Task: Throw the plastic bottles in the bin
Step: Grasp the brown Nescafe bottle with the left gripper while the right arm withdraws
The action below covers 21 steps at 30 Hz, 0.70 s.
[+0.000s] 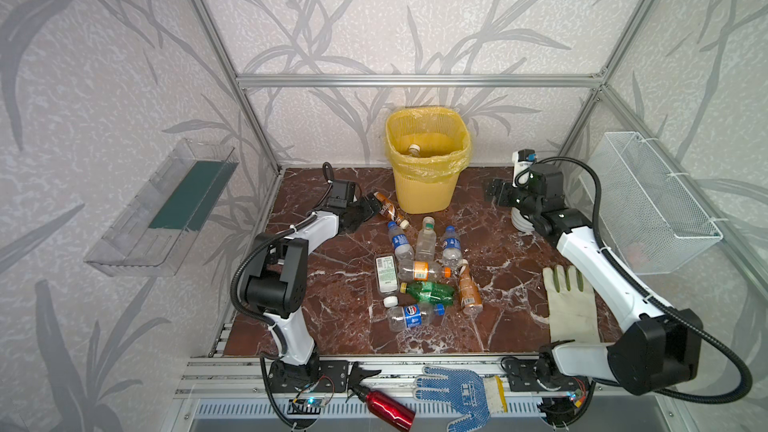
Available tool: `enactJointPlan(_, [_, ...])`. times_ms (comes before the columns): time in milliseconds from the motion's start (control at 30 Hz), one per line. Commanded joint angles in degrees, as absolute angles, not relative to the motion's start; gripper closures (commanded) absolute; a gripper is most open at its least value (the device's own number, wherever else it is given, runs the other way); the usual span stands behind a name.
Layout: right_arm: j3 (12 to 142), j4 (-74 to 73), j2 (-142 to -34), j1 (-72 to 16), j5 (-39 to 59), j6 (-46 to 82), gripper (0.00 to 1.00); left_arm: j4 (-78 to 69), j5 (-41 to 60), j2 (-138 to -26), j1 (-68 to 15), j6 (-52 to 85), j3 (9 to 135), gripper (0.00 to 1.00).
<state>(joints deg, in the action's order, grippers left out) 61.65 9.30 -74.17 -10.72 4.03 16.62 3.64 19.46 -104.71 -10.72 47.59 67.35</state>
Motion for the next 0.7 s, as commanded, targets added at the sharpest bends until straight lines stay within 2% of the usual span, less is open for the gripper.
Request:
enactJointPlan(0, [55.6, 7.1, -67.5, -8.5, 3.0, 20.3, 0.04, 1.0, 20.5, -107.7, -11.3, 53.0, 70.8, 0.05])
enactJointPlan(233, [42.4, 7.1, -59.8, -3.7, 3.1, 23.8, 0.04, 3.4, 17.0, -113.8, -13.2, 55.1, 76.4, 0.05])
enactJointPlan(667, [38.7, 8.4, -57.4, -0.6, 3.1, 24.3, 0.03, 4.9, 13.8, -121.6, -14.8, 59.3, 84.1, 0.10])
